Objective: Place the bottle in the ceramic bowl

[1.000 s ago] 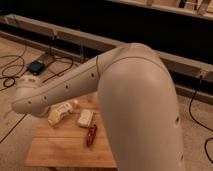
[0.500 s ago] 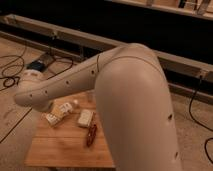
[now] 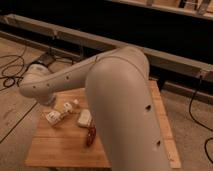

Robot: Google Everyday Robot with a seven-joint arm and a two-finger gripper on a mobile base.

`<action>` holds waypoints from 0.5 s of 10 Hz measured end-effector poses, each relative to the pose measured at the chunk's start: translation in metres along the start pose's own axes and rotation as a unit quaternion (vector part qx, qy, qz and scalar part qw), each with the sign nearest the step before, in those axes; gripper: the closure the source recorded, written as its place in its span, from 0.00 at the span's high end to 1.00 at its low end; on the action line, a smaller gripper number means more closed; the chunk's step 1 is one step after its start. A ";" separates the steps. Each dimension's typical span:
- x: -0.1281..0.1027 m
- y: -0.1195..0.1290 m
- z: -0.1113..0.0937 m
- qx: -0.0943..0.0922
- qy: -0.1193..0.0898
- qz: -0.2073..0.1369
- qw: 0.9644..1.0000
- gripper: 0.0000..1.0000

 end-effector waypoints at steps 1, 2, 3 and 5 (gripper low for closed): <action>0.001 -0.003 0.011 -0.002 -0.005 0.002 1.000 0.80; 0.004 -0.005 0.020 -0.004 -0.006 0.006 1.000 0.80; 0.009 -0.006 0.030 -0.005 -0.006 0.010 1.000 0.80; 0.018 -0.005 0.048 -0.007 -0.004 0.017 1.000 0.80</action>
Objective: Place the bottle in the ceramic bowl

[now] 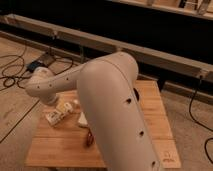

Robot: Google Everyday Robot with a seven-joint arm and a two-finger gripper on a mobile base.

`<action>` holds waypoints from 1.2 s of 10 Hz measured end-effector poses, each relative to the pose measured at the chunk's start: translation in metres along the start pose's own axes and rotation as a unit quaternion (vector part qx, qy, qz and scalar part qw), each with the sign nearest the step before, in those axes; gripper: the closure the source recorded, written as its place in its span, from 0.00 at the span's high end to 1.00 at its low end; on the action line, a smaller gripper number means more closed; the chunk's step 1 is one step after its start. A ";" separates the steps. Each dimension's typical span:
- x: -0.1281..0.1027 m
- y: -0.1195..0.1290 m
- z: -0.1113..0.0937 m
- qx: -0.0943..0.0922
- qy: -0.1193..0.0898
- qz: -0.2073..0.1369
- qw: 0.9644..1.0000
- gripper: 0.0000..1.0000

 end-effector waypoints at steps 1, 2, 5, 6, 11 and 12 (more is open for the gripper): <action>0.003 0.001 0.006 -0.001 0.002 0.003 1.000 0.80; 0.007 0.002 0.013 -0.003 0.003 0.006 1.000 0.80; 0.013 0.006 0.033 -0.009 0.002 0.014 1.000 0.80; 0.014 0.007 0.038 -0.011 0.001 0.017 1.000 0.80; 0.015 0.015 0.064 -0.031 -0.024 0.021 0.999 0.78; 0.015 0.017 0.068 -0.039 -0.032 0.018 0.999 0.69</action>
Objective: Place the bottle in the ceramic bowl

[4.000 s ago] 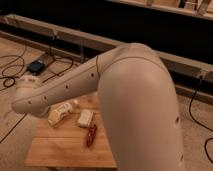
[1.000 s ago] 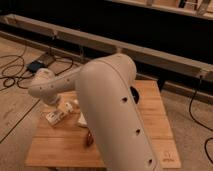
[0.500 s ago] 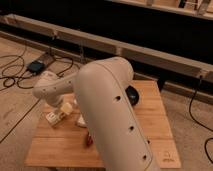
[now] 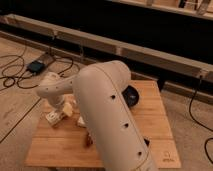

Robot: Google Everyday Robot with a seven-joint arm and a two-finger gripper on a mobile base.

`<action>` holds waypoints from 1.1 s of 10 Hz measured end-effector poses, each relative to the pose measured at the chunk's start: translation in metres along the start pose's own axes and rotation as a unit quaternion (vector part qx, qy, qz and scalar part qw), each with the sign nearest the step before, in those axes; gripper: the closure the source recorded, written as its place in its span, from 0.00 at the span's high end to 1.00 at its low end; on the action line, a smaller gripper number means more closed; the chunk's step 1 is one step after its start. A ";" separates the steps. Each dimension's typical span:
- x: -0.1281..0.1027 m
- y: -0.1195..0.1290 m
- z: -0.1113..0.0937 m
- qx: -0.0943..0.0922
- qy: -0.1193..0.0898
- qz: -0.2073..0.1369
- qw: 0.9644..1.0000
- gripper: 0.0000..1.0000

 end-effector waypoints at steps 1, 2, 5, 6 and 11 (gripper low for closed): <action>0.000 0.001 0.004 -0.007 -0.007 -0.002 1.000 0.58; 0.001 0.001 0.006 -0.013 -0.013 -0.005 1.000 0.47; 0.002 -0.008 -0.008 -0.010 -0.019 -0.023 0.999 0.19; -0.001 -0.012 -0.020 -0.002 -0.022 -0.032 0.999 0.16; -0.021 -0.016 -0.119 0.078 -0.038 -0.086 0.993 0.16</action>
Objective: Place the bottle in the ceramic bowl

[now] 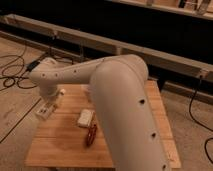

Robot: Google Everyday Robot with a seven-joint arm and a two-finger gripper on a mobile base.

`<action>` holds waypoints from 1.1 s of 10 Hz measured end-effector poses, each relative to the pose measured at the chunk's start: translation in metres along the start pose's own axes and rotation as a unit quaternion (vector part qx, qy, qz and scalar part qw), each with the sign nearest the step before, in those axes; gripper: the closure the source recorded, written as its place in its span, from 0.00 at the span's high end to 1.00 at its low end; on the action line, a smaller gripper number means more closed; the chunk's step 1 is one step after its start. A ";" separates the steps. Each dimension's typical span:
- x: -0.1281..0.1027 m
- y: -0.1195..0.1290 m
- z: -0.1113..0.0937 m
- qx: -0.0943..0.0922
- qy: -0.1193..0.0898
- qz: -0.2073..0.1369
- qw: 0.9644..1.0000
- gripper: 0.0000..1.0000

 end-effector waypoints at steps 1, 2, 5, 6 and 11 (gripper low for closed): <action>0.004 0.008 -0.015 0.000 0.002 -0.003 1.000 0.16; 0.013 0.021 -0.029 -0.007 0.007 0.000 1.000 0.16; 0.047 0.058 -0.057 -0.029 0.025 0.013 0.999 0.16; 0.063 0.074 -0.069 -0.037 0.034 0.023 0.998 0.16; 0.129 0.147 -0.108 -0.059 0.072 0.085 0.992 0.16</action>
